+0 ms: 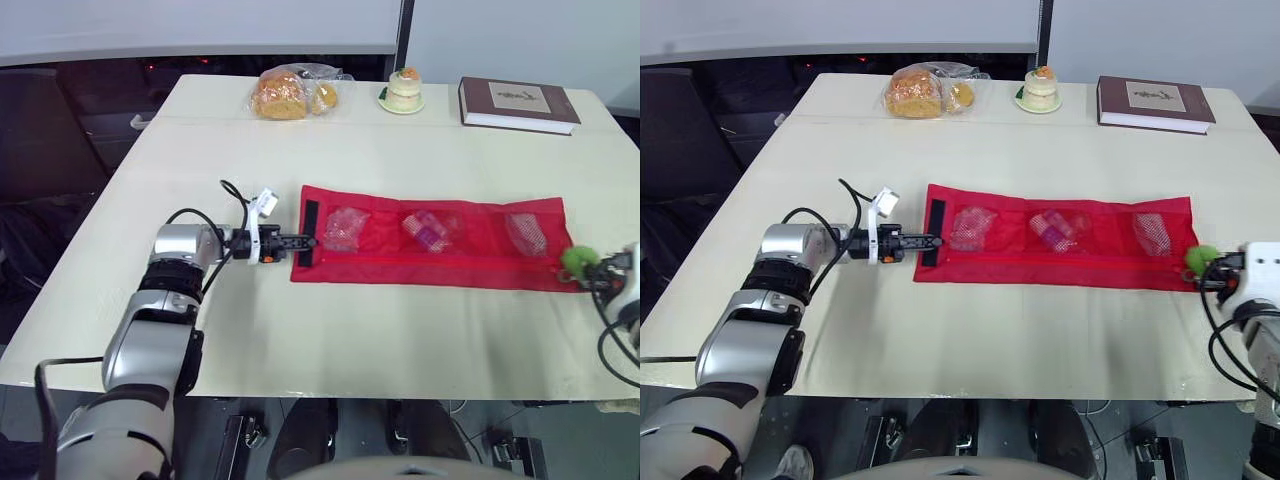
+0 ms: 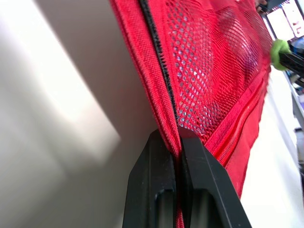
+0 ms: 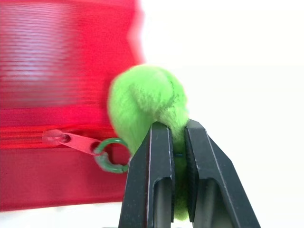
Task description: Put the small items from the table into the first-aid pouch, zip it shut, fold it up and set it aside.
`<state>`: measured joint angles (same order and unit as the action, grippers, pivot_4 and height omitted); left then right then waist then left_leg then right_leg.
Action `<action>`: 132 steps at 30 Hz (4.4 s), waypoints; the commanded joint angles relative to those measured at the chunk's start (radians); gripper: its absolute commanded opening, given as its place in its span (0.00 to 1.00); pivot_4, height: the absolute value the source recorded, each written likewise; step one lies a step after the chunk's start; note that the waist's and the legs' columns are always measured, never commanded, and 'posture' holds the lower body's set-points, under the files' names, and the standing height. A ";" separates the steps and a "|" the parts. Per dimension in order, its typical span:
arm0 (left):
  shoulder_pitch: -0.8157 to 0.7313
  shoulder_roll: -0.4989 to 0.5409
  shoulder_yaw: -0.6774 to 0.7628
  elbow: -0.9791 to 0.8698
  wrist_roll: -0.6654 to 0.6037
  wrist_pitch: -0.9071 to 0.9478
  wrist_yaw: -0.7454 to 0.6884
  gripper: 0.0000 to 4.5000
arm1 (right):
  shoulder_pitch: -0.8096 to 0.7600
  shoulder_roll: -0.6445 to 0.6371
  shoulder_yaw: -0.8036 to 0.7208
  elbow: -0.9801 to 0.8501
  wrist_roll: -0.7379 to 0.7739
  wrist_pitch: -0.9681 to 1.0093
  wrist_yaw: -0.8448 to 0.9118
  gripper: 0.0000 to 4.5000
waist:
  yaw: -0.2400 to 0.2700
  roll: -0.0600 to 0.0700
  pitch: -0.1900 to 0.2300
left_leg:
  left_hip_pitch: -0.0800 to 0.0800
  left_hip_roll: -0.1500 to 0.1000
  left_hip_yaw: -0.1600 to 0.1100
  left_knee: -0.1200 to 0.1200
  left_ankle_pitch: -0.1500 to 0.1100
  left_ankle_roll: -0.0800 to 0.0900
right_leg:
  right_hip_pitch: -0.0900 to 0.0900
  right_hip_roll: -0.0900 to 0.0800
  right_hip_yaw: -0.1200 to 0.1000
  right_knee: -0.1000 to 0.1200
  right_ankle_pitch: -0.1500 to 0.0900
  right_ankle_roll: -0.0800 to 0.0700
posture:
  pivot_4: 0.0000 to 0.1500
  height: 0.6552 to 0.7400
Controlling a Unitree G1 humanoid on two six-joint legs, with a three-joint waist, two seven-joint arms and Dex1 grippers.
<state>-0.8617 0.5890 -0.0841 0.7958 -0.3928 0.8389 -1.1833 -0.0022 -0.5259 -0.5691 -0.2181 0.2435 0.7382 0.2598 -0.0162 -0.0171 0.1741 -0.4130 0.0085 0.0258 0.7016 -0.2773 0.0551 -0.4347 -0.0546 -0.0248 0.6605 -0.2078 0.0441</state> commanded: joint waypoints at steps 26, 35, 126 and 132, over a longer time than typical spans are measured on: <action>0.086 0.138 0.060 -0.133 0.045 0.029 0.058 0.07 | 0.232 0.081 -0.114 -0.286 0.404 0.075 0.094 1.00 | 0.003 0.000 0.000 | -0.001 0.001 0.000 0.000 0.000 0.000 | 0.000 0.000 0.000 -0.001 0.000 0.000 | 1.00 0.87; 0.097 0.200 0.047 -0.185 0.127 -0.362 -0.011 0.82 | 0.250 0.189 -0.009 -0.361 0.447 0.027 0.055 1.00 | 0.007 0.001 0.000 | -0.001 0.002 0.000 0.000 0.000 0.000 | 0.000 0.000 0.000 -0.001 0.000 0.000 | 1.00 0.87; 0.148 0.090 0.067 -0.988 -0.210 -0.256 -0.075 1.00 | -0.160 -0.393 0.746 -0.355 0.114 -0.151 0.262 0.16 | 0.011 0.003 0.002 | -0.001 0.001 0.004 0.000 0.000 0.000 | -0.001 0.007 0.013 -0.004 0.000 0.001 | 1.00 0.87; 0.198 0.117 0.101 -0.988 -0.237 -0.204 -0.037 1.00 | -0.188 -0.357 0.676 -0.369 0.162 -0.136 0.347 0.69 | 0.012 0.002 0.002 | -0.001 0.001 0.004 0.000 0.000 0.000 | 0.000 0.007 0.013 -0.004 0.000 0.001 | 1.00 0.87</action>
<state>-0.6632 0.6899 -0.0178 -0.1678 -0.5990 0.6174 -1.2317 -0.1781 -0.8903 0.1672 -0.5490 0.3744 0.6055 0.5863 -0.0037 -0.0148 0.1765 -0.4142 0.0097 0.0301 0.7021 -0.2776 0.0555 -0.4352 -0.0471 -0.0114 0.6561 -0.2080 0.0449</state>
